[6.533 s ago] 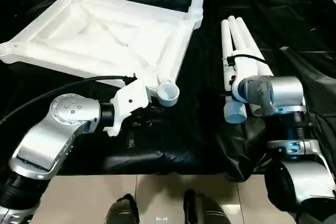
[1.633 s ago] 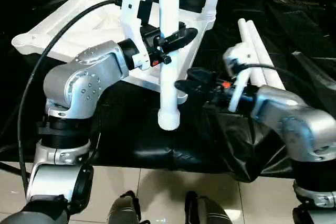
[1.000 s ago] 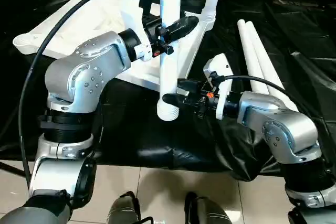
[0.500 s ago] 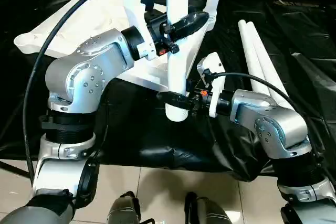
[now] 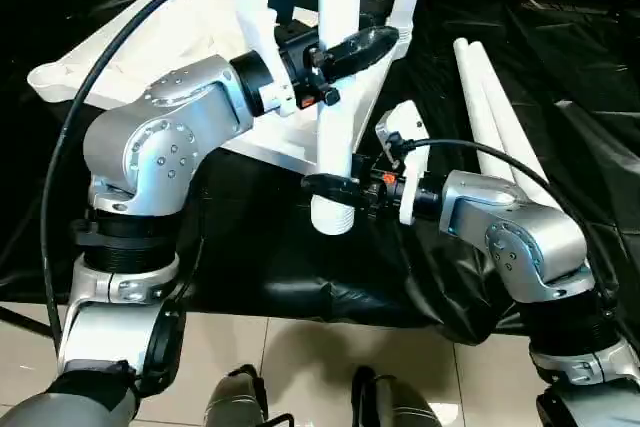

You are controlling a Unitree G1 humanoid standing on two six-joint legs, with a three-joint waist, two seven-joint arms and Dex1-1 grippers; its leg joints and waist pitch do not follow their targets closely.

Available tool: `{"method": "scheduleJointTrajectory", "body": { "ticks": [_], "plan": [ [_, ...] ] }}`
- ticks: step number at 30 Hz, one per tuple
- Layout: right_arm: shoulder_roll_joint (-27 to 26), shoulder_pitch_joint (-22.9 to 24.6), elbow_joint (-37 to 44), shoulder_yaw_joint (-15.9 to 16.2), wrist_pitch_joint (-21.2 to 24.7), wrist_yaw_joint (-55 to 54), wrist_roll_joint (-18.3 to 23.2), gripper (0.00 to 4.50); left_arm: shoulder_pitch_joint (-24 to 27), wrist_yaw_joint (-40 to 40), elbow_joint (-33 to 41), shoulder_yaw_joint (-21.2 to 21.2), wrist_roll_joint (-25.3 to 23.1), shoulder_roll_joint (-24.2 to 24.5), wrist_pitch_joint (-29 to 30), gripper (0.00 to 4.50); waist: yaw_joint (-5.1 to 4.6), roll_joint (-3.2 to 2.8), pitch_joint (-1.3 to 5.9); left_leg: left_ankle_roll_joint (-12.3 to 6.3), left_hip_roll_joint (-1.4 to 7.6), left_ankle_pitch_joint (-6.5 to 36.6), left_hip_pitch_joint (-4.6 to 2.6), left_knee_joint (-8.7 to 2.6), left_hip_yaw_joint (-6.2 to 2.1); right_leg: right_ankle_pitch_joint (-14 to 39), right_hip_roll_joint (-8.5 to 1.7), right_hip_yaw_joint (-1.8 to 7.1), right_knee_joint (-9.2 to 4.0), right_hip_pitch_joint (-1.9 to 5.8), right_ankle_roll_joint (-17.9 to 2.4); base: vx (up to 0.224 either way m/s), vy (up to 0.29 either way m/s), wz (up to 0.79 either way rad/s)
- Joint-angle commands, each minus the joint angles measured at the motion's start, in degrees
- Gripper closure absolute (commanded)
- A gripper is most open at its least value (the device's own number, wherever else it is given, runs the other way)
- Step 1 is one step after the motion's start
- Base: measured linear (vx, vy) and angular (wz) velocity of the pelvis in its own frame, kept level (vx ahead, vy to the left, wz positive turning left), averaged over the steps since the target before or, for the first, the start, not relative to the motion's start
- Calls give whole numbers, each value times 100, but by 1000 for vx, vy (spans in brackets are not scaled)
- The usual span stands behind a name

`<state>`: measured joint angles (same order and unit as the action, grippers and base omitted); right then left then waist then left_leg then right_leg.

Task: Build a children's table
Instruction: Pick table leg

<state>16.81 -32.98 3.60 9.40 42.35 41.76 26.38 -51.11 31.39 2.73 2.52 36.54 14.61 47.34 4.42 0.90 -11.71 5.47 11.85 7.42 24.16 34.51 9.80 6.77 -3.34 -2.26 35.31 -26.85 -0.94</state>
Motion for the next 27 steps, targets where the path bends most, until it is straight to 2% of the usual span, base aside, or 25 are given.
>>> {"method": "scheduleJointTrajectory", "body": {
  "ticks": [1, 13, 17, 19, 27],
  "plan": [
    [39, -52, -1, -31, -5, 42, 11, 262, -40, 55, 218, -12, 100, -7, 57, 276, 4, 25, 756, -215, -26, 839, -114, -287, 35, 1652, -264, 181, -369, 496, -873, 0, 0, 0],
    [66, -13, 28, 13, -184, 158, -38, 264, -44, 16, 239, 60, 204, -67, 113, 276, 3, 23, 746, -229, -29, 863, -109, -286, 36, 1640, -260, 180, -373, 496, -900, 0, 0, 0],
    [44, -26, -5, -4, -264, 137, -73, 264, -16, 184, 311, -52, 190, 7, 113, 276, 0, 23, 742, -220, -26, 900, -116, -289, 36, 1732, -262, 180, -380, 490, -875, 0, 0, 0],
    [49, -39, -3, 7, -256, 166, -63, 194, 6, 250, 352, -95, 197, 35, 120, 276, 4, 22, 748, -227, -25, 878, -119, -288, 35, 1714, -261, 181, -374, 491, -873, 0, 0, 0],
    [114, -69, 56, 65, -289, 266, -90, 186, 64, 372, 425, -157, 227, 112, 173, 276, 5, 20, 750, -234, -21, 890, -121, -286, 38, 1671, -264, 183, -370, 493, -921, 0, 0, 0]
  ]
}}
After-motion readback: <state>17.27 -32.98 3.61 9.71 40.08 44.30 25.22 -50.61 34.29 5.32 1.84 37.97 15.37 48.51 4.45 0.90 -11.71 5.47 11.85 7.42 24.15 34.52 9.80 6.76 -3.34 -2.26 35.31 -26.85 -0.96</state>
